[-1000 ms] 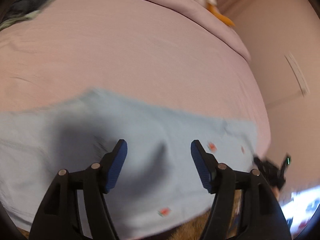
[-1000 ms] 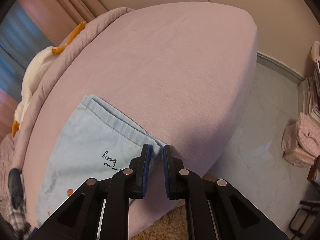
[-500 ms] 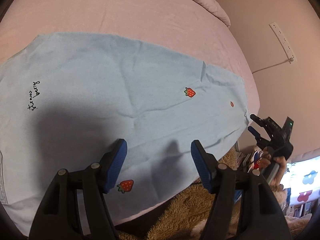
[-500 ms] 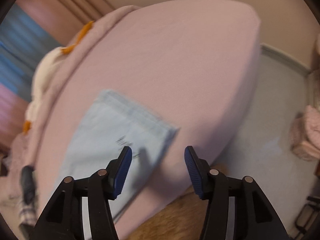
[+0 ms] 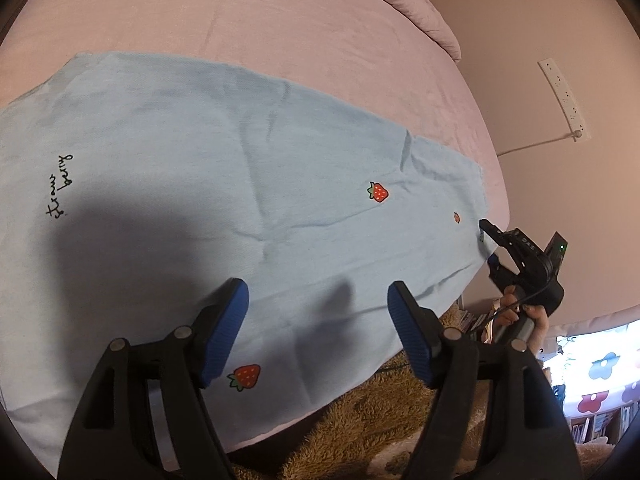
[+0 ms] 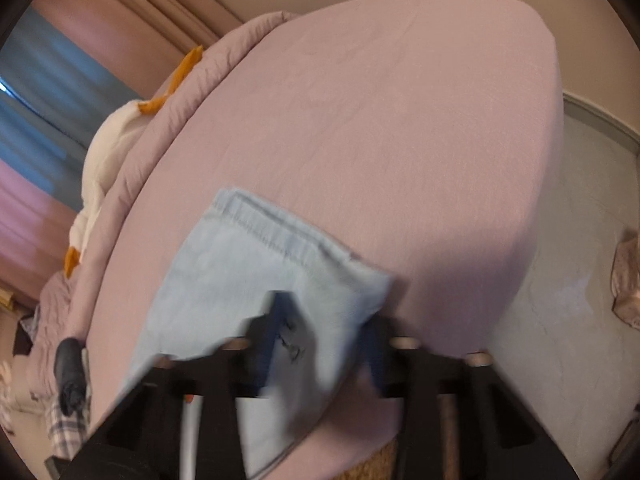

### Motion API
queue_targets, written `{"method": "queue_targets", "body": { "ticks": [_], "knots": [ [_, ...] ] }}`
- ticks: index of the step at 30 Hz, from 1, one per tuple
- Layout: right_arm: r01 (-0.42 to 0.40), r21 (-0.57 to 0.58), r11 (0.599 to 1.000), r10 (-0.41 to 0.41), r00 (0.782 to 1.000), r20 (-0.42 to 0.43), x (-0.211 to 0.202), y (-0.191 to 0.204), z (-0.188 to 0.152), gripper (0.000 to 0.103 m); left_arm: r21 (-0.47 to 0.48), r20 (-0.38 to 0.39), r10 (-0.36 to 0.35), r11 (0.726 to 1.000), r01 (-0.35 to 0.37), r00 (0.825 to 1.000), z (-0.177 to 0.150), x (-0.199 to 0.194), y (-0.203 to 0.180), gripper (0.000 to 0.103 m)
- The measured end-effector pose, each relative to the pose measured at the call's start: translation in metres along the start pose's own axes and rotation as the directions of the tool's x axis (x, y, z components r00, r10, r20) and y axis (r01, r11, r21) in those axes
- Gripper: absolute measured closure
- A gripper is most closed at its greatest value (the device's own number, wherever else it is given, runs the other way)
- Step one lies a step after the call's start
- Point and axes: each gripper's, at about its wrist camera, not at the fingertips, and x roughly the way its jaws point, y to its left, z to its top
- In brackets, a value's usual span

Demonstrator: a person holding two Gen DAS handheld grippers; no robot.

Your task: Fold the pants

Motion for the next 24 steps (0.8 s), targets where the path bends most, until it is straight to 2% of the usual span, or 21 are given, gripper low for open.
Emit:
{"method": "queue_targets", "body": {
  "ticks": [1, 3, 5, 9, 11, 13, 16, 20, 22, 24],
  "knots": [
    [-0.017, 0.015, 1.000, 0.017, 1.000, -0.001, 0.001, -0.001, -0.001, 0.090, 0.008, 0.003, 0.006, 1.000, -0.006, 1.000, -0.001, -0.001, 0.000, 0.030],
    [-0.031, 0.044, 0.999, 0.031, 1.000, 0.001, 0.000, 0.001, 0.000, 0.091, 0.025, 0.007, 0.022, 0.999, -0.022, 1.000, -0.003, -0.002, -0.003, 0.031],
    [-0.049, 0.013, 0.999, 0.049, 0.999, 0.020, -0.010, 0.010, 0.001, 0.092, 0.031, 0.008, 0.032, 0.999, -0.032, 0.999, -0.001, -0.001, -0.007, 0.032],
    [-0.144, -0.110, 0.984, 0.152, 0.986, 0.071, -0.049, 0.052, 0.001, 0.092, 0.006, -0.007, 0.034, 0.999, -0.034, 0.999, 0.002, -0.007, -0.006, 0.032],
    [-0.227, -0.192, 0.955, 0.242, 0.969, 0.060, -0.069, 0.081, -0.006, 0.092, 0.020, 0.015, 0.039, 0.999, -0.039, 0.999, 0.003, -0.012, -0.011, 0.032],
    [-0.268, -0.265, 0.926, 0.288, 0.957, 0.036, -0.081, 0.106, -0.016, 0.092, 0.021, 0.039, 0.032, 0.999, -0.033, 0.999, 0.004, -0.021, -0.013, 0.032],
    [-0.333, -0.385, 0.861, 0.340, 0.939, -0.053, -0.085, 0.150, -0.047, 0.092, 0.022, 0.070, 0.013, 1.000, -0.015, 0.997, 0.005, -0.032, -0.013, 0.030],
    [-0.408, -0.474, 0.780, 0.341, 0.913, -0.224, -0.063, 0.191, -0.097, 0.092, 0.008, 0.106, 0.035, 0.999, -0.036, 0.994, 0.007, -0.042, -0.003, 0.030],
    [-0.410, -0.501, 0.762, 0.300, 0.909, -0.289, -0.042, 0.204, -0.116, 0.092, -0.012, 0.106, 0.023, 1.000, -0.022, 0.994, 0.008, -0.042, 0.001, 0.031],
    [-0.421, -0.496, 0.759, 0.257, 0.895, -0.365, -0.019, 0.208, -0.140, 0.092, -0.032, 0.110, -0.005, 0.999, 0.009, 0.994, 0.009, -0.040, 0.006, 0.031]
  ]
}}
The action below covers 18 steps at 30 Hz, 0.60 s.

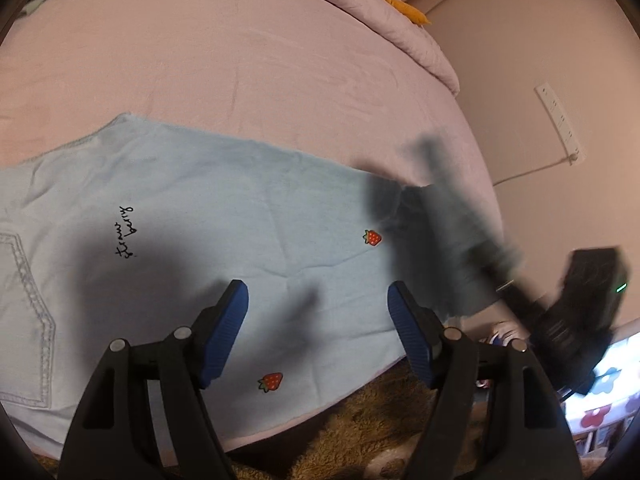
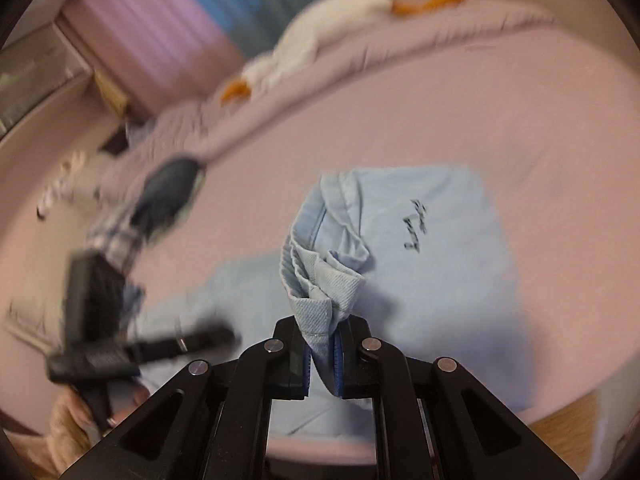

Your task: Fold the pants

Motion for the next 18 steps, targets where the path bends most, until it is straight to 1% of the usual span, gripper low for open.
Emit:
{"method": "queue_targets", "body": {
  "ticks": [1, 3, 6, 9, 11, 12, 13, 15, 16, 18],
  "knots": [
    [-0.006, 0.005, 1.000, 0.006, 0.999, -0.049, 0.015, 0.001, -0.007, 0.092, -0.006, -0.002, -0.005, 1.000, 0.005, 1.000, 0.000, 0.000, 0.001, 0.031],
    [0.015, -0.008, 1.000, -0.016, 0.994, -0.106, 0.031, 0.004, -0.017, 0.092, -0.016, -0.011, -0.007, 1.000, 0.007, 1.000, 0.002, 0.003, 0.004, 0.031],
    [0.050, -0.022, 0.999, -0.052, 0.990, -0.128, 0.041, 0.002, -0.017, 0.092, -0.031, -0.031, -0.025, 0.999, 0.024, 0.999, 0.006, 0.010, 0.004, 0.031],
    [0.033, -0.023, 0.999, -0.037, 0.987, -0.155, 0.034, -0.001, -0.020, 0.088, -0.039, -0.055, -0.061, 0.997, 0.059, 0.997, 0.012, 0.015, -0.001, 0.031],
    [0.008, -0.023, 1.000, -0.011, 0.988, -0.152, 0.025, -0.001, -0.020, 0.070, -0.027, -0.074, -0.084, 0.996, 0.082, 0.994, 0.019, 0.021, -0.009, 0.031],
    [-0.004, -0.023, 1.000, 0.000, 0.989, -0.146, 0.017, -0.004, -0.021, 0.053, -0.015, -0.083, -0.092, 0.996, 0.091, 0.992, 0.021, 0.025, -0.014, 0.031],
    [-0.020, -0.022, 1.000, 0.017, 0.993, -0.119, 0.006, -0.006, -0.021, 0.048, -0.005, -0.091, -0.094, 0.996, 0.094, 0.991, 0.023, 0.028, -0.018, 0.031],
    [-0.047, -0.023, 0.999, 0.045, 0.997, -0.069, -0.009, -0.009, -0.023, 0.048, 0.017, -0.120, -0.089, 0.996, 0.092, 0.989, 0.028, 0.038, -0.026, 0.031],
    [-0.039, -0.018, 0.999, 0.038, 0.998, -0.052, -0.015, -0.012, -0.023, 0.048, 0.025, -0.130, -0.090, 0.995, 0.094, 0.987, 0.029, 0.042, -0.029, 0.031],
    [0.024, 0.007, 1.000, -0.024, 1.000, -0.016, -0.031, -0.023, -0.022, 0.048, 0.031, -0.144, -0.096, 0.994, 0.101, 0.985, 0.032, 0.049, -0.035, 0.031]
  ]
}}
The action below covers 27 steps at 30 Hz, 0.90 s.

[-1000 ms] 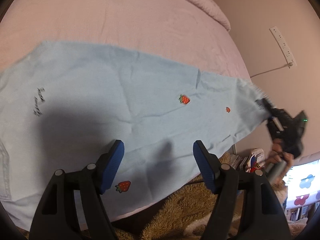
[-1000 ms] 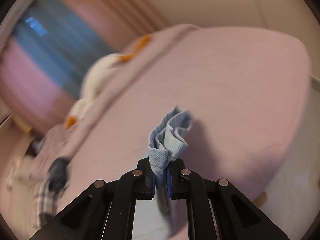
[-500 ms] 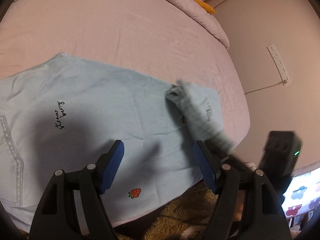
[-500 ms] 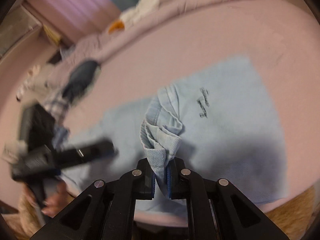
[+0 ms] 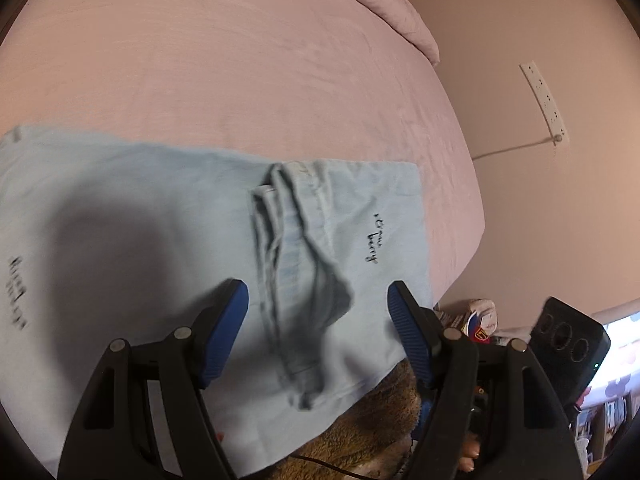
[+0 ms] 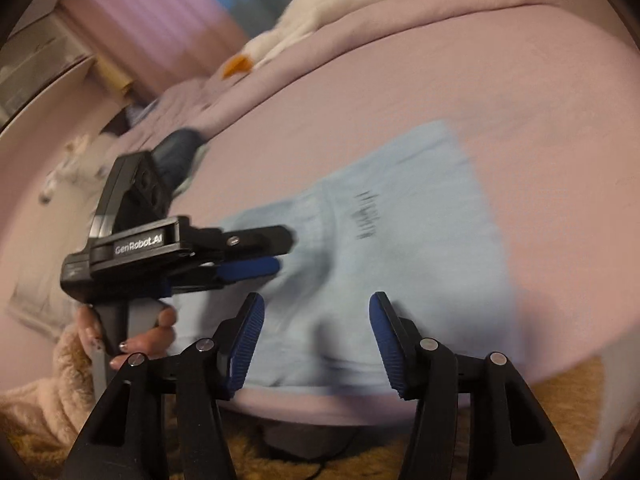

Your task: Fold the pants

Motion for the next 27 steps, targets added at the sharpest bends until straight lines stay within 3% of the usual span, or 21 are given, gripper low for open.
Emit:
{"method": "queue_targets", "body": {
  "ticks": [5, 8, 9, 10, 14, 16, 20, 24, 27],
  "knots": [
    [0.067, 0.101, 0.993, -0.072, 0.996, 0.049, -0.020, -0.028, 0.000, 0.048, 0.018, -0.069, 0.035, 0.999, -0.034, 0.997, 0.006, 0.028, -0.014, 0.034],
    [0.091, 0.134, 0.987, -0.099, 0.994, 0.055, -0.026, -0.038, -0.004, 0.048, 0.082, -0.079, 0.075, 0.994, -0.068, 0.994, -0.002, 0.040, -0.026, 0.061],
    [0.099, 0.143, 0.985, -0.108, 0.993, 0.055, -0.025, -0.039, -0.004, 0.048, 0.106, -0.068, 0.099, 0.990, -0.092, 0.993, -0.005, 0.041, -0.029, 0.081],
    [0.105, 0.150, 0.983, -0.114, 0.992, 0.052, -0.025, -0.039, -0.006, 0.048, 0.106, -0.064, 0.112, 0.989, -0.105, 0.992, -0.006, 0.041, -0.028, 0.089],
    [0.121, 0.163, 0.979, -0.131, 0.990, 0.050, -0.020, -0.036, -0.003, 0.048, 0.033, -0.027, 0.097, 0.995, -0.096, 0.995, -0.010, 0.017, -0.016, 0.093],
    [0.123, 0.166, 0.978, -0.134, 0.989, 0.059, -0.022, -0.034, -0.001, 0.048, 0.061, 0.025, 0.136, 0.989, -0.138, 0.990, -0.015, -0.001, -0.019, 0.093],
    [0.127, 0.143, 0.981, -0.139, 0.988, 0.073, -0.030, -0.035, -0.002, 0.048, 0.070, 0.055, 0.202, 0.976, -0.206, 0.978, -0.023, -0.032, -0.019, 0.093],
    [0.131, 0.122, 0.984, -0.139, 0.989, 0.058, -0.020, -0.030, 0.001, 0.048, 0.063, 0.099, 0.277, 0.957, -0.284, 0.956, -0.032, -0.056, -0.005, 0.093],
    [0.139, 0.101, 0.985, -0.144, 0.989, 0.040, -0.012, -0.027, 0.004, 0.048, 0.020, 0.090, 0.335, 0.941, -0.338, 0.938, -0.037, -0.059, 0.016, 0.092]
  ]
}}
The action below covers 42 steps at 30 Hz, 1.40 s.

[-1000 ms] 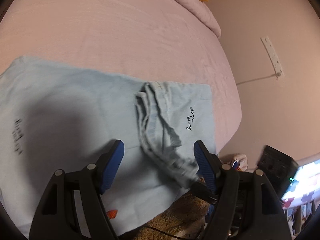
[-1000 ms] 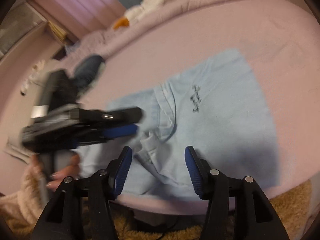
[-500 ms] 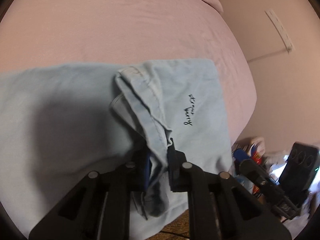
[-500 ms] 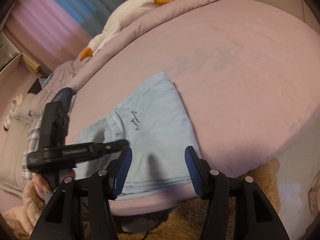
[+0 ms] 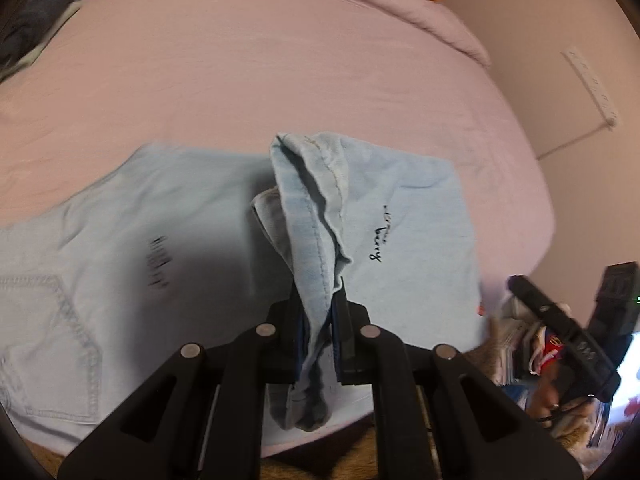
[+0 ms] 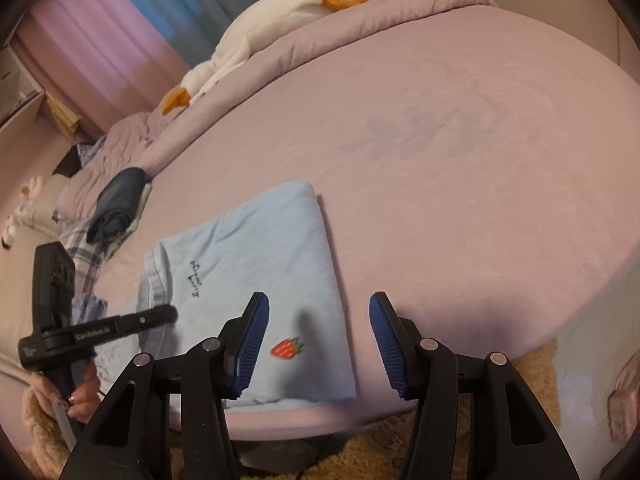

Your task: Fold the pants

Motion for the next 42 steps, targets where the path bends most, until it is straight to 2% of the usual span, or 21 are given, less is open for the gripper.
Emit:
{"method": "queue_targets", "body": {
  "ticks": [5, 9, 11, 14, 16, 19, 24, 33, 37, 42],
  "knots": [
    [0.051, -0.048, 0.998, -0.053, 0.998, -0.023, 0.015, 0.011, 0.008, 0.052, -0.057, -0.042, 0.000, 0.998, -0.003, 0.999, -0.009, 0.008, 0.017, 0.088],
    [0.073, -0.097, 0.993, -0.076, 0.997, -0.020, 0.027, 0.024, 0.024, 0.059, -0.067, -0.029, -0.007, 0.998, 0.005, 1.000, -0.008, 0.001, 0.025, 0.087],
    [0.090, -0.115, 0.989, -0.093, 0.996, -0.017, 0.035, 0.028, 0.032, 0.067, -0.082, -0.026, -0.008, 0.997, 0.005, 1.000, -0.012, -0.001, 0.029, 0.087],
    [0.079, -0.131, 0.988, -0.084, 0.996, -0.035, 0.051, 0.034, 0.042, 0.070, -0.114, -0.019, -0.015, 0.993, 0.013, 1.000, -0.018, -0.007, 0.041, 0.086],
    [0.096, -0.136, 0.986, -0.105, 0.993, -0.058, 0.062, 0.035, 0.044, 0.071, -0.125, -0.018, -0.015, 0.992, 0.012, 1.000, -0.021, -0.008, 0.044, 0.081],
    [0.160, -0.155, 0.975, -0.174, 0.981, -0.084, 0.072, 0.036, 0.037, 0.071, -0.141, -0.019, -0.038, 0.989, 0.035, 0.999, -0.024, -0.008, 0.049, 0.081],
    [0.192, -0.210, 0.959, -0.216, 0.972, -0.096, 0.065, 0.034, 0.011, 0.071, -0.148, -0.026, -0.050, 0.988, 0.046, 0.998, -0.023, -0.006, 0.051, 0.080],
    [0.184, -0.265, 0.946, -0.224, 0.966, -0.129, 0.022, 0.022, -0.042, 0.071, -0.126, -0.016, -0.016, 0.992, 0.014, 1.000, -0.020, 0.000, 0.042, 0.080],
    [0.189, -0.262, 0.946, -0.226, 0.967, -0.117, 0.011, 0.018, -0.049, 0.071, -0.119, -0.012, -0.008, 0.993, 0.006, 1.000, -0.021, 0.001, 0.040, 0.080],
    [0.197, -0.247, 0.949, -0.228, 0.968, -0.105, 0.019, 0.014, -0.046, 0.071, -0.119, 0.012, -0.001, 0.993, 0.002, 1.000, -0.026, 0.003, 0.037, 0.078]
  ]
}}
